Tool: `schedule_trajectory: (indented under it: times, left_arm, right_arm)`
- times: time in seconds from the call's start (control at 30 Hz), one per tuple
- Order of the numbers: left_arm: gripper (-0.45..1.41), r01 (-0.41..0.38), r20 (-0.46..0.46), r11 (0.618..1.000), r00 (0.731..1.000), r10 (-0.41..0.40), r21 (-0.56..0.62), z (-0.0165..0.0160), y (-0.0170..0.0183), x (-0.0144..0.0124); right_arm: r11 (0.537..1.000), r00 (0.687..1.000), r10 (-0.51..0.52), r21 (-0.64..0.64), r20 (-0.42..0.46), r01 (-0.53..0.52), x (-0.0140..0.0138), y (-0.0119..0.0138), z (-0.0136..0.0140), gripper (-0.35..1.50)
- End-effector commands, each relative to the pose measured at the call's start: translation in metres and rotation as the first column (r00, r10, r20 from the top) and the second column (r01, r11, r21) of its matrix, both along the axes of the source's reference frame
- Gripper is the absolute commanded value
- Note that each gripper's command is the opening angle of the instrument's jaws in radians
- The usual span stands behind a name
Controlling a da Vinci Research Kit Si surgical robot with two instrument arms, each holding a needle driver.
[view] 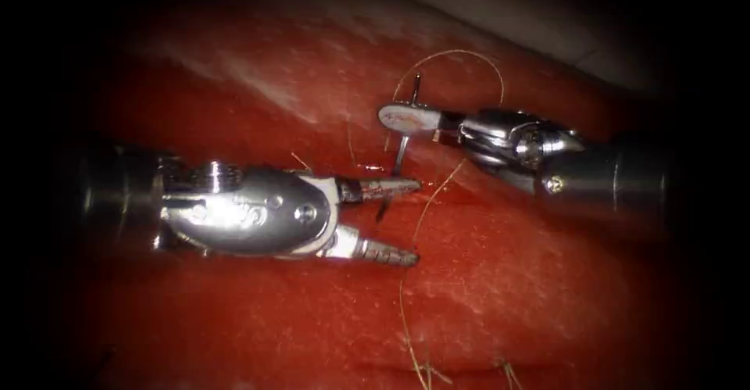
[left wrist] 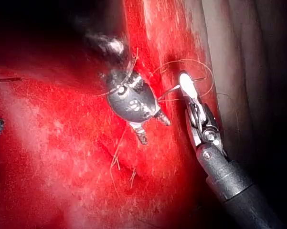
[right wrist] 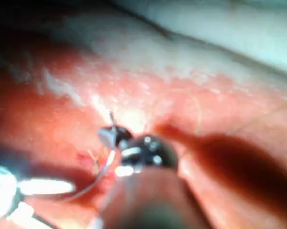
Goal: Wound Closure
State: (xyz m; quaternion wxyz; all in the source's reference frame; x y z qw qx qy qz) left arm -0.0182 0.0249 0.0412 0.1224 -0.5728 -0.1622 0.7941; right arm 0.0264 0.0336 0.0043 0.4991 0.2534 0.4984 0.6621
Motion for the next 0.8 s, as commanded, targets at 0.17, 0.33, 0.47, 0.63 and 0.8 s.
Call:
schedule_trajectory:
  times: [0.17,0.33,0.47,0.63,0.8]
  left_arm:
    - [0.78,-0.088,0.062,0.993,0.995,0.083,0.083,-0.0006,-0.0018,-0.0004]
    - [0.78,-0.157,0.089,0.971,0.986,0.143,0.180,-0.0010,-0.0015,0.0019]
    - [0.60,-0.078,0.046,0.984,0.996,0.072,0.163,0.0004,0.0004,0.0027]
    - [0.03,-0.162,-0.016,0.980,0.986,0.165,0.115,0.0024,0.0016,0.0038]
    - [-0.35,-0.171,-0.165,0.982,0.969,0.183,0.084,0.0064,0.0026,0.0033]
  right_arm:
    - [0.999,0.999,0.047,-0.022,0.007,-0.047,-0.0001,0.0005,0.0005,-0.35]
    - [0.988,1.000,-0.026,-0.155,-0.009,0.024,-0.0013,0.0008,0.0003,-0.35]
    - [0.955,0.995,-0.102,-0.278,0.012,0.101,-0.0013,0.0008,0.0003,-0.35]
    - [0.889,0.979,-0.198,-0.411,0.049,0.200,-0.0008,0.0006,0.0003,-0.35]
    - [0.820,0.967,-0.247,-0.517,0.064,0.244,0.0003,0.0004,0.0001,-0.35]
